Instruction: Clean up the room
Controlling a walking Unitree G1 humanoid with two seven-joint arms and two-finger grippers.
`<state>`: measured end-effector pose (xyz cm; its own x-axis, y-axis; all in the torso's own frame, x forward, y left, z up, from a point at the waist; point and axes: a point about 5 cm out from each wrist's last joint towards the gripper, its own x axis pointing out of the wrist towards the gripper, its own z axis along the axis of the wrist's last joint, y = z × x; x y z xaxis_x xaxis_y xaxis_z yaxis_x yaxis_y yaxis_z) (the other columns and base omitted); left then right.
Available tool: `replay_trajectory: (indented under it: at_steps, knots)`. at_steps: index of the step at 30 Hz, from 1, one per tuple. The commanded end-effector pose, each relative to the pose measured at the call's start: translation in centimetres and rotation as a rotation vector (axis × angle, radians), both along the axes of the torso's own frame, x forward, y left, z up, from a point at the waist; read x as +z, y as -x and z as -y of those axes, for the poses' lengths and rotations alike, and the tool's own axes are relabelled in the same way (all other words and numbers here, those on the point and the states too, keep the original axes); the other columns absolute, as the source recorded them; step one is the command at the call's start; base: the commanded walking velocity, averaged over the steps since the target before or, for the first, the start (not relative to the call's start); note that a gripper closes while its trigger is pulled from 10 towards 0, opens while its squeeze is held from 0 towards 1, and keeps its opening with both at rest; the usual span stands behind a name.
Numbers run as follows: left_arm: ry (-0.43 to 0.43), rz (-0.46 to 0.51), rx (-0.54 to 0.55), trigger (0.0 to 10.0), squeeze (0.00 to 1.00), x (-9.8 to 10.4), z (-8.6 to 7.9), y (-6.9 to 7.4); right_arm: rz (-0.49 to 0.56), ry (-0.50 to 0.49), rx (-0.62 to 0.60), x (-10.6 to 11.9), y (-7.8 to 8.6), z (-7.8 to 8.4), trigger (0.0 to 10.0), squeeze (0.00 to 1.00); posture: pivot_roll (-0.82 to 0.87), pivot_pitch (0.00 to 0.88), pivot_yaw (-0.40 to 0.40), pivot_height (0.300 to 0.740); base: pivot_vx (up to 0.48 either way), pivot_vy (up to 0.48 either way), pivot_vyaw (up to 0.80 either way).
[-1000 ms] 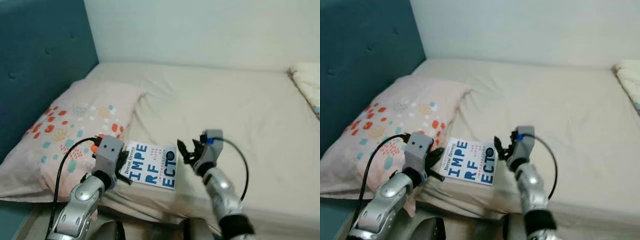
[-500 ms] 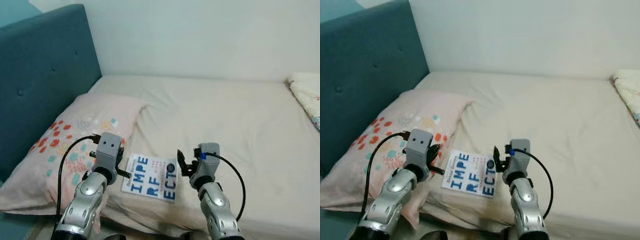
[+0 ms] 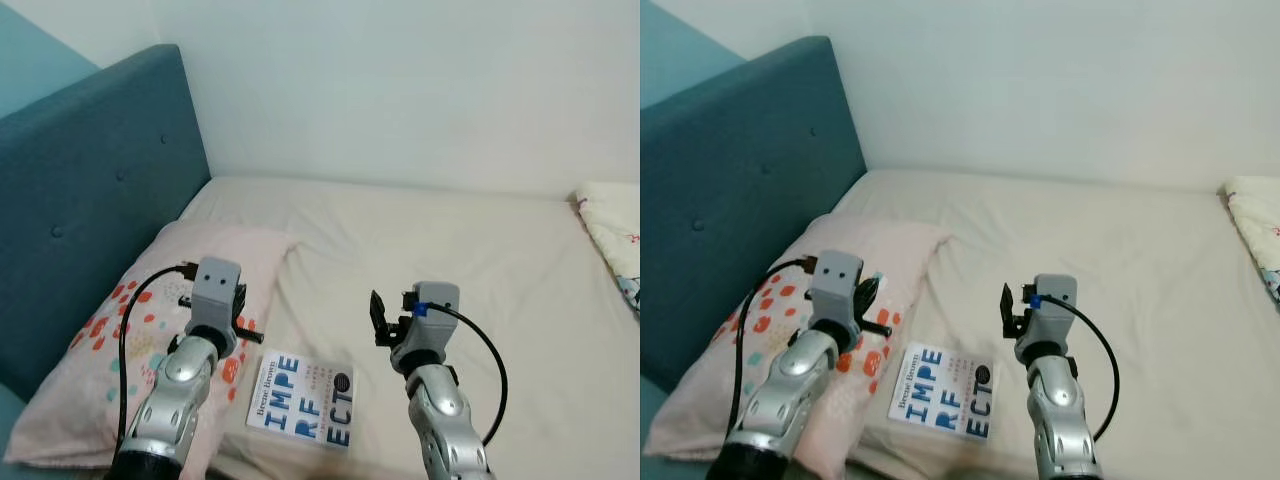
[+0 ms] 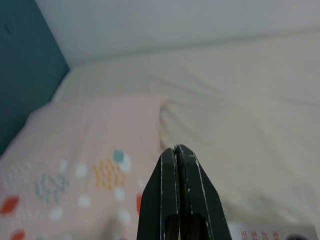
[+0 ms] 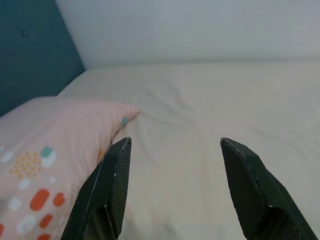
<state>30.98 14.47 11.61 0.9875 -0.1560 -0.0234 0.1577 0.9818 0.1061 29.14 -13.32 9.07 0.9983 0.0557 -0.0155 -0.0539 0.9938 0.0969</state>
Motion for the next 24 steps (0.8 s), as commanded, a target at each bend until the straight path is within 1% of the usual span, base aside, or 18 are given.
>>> replay_trajectory:
  at_steps: [1, 6, 10, 13, 24]
  knots:
    - [-0.004, -0.006, 0.004, 10.0, 0.00, -0.36, -0.11, 0.01, -0.018, -0.001, 0.009, -0.23, 0.25, -0.34, 10.0, 0.00, -0.06, 0.003, -0.003, 0.740, 0.000, 0.000, 0.00]
    - [-0.013, -0.004, -0.038, 10.0, 0.00, -0.45, 0.20, 0.07, -0.032, -0.040, -0.022, -0.38, 0.31, 0.05, 10.0, 0.00, -0.07, 0.000, -0.004, 0.740, 0.000, 0.000, 0.00]
    - [-0.005, -0.011, -0.049, 10.0, 0.00, -0.56, 0.46, 0.12, -0.034, -0.052, -0.023, -0.37, 0.30, 0.30, 10.0, 0.00, -0.07, 0.000, -0.008, 0.740, 0.000, 0.000, 0.00]
    - [-0.010, -0.020, -0.059, 10.0, 0.00, -0.74, 0.65, 0.21, -0.050, -0.066, -0.018, -0.46, 0.52, 0.29, 10.0, 0.00, -0.07, 0.000, -0.007, 0.740, 0.000, 0.000, -0.80]
    - [-0.003, -0.027, -0.079, 10.0, 0.00, -0.97, 0.64, 0.20, -0.088, -0.063, -0.018, -0.97, 0.80, 0.28, 10.0, 0.00, -0.07, 0.000, -0.002, 0.740, 0.000, 0.000, -0.80]
